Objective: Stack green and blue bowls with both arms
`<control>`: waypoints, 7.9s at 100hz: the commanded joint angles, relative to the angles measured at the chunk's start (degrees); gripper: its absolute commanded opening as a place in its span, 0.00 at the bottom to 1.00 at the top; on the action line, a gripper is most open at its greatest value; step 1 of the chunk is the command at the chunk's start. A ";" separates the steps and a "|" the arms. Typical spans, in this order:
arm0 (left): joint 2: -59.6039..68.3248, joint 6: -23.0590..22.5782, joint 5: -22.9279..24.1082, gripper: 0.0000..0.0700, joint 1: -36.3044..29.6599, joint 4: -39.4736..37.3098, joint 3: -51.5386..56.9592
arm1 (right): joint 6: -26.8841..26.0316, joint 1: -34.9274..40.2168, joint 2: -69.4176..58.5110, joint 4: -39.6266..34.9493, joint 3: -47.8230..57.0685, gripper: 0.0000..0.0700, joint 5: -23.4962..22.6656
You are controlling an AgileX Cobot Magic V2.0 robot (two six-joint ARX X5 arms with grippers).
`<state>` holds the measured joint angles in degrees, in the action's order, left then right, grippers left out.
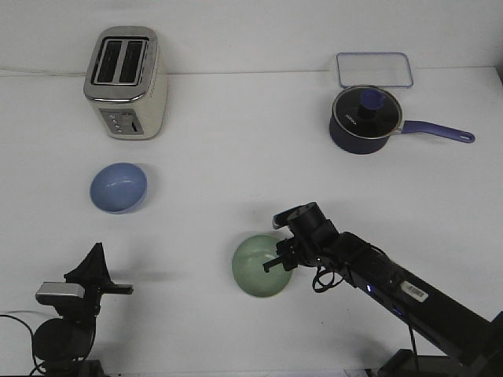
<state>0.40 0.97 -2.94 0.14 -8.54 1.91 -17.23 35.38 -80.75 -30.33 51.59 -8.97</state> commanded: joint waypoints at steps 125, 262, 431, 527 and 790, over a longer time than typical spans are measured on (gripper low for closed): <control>64.22 12.48 1.75 0.48 4.61 22.75 49.29 | 7.80 -11.78 34.21 17.57 -17.07 0.48 11.13; 81.22 7.28 -16.76 0.02 6.10 36.46 69.72 | 7.52 -11.80 34.62 17.79 -18.62 0.48 11.13; 83.93 3.89 -12.83 0.56 -36.94 31.67 69.72 | 7.02 -11.80 34.64 17.62 -18.62 0.48 12.15; 31.85 -0.94 2.19 0.02 -2.01 -12.00 18.82 | 9.62 -11.82 67.30 21.81 -30.71 0.00 24.13; 0.09 2.54 -0.17 0.02 1.62 -1.79 -1.11 | 22.60 -24.41 72.78 23.23 -37.75 0.00 18.36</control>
<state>0.43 3.11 -3.14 1.74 -9.80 1.91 -0.43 14.11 -9.85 -7.29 16.64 12.36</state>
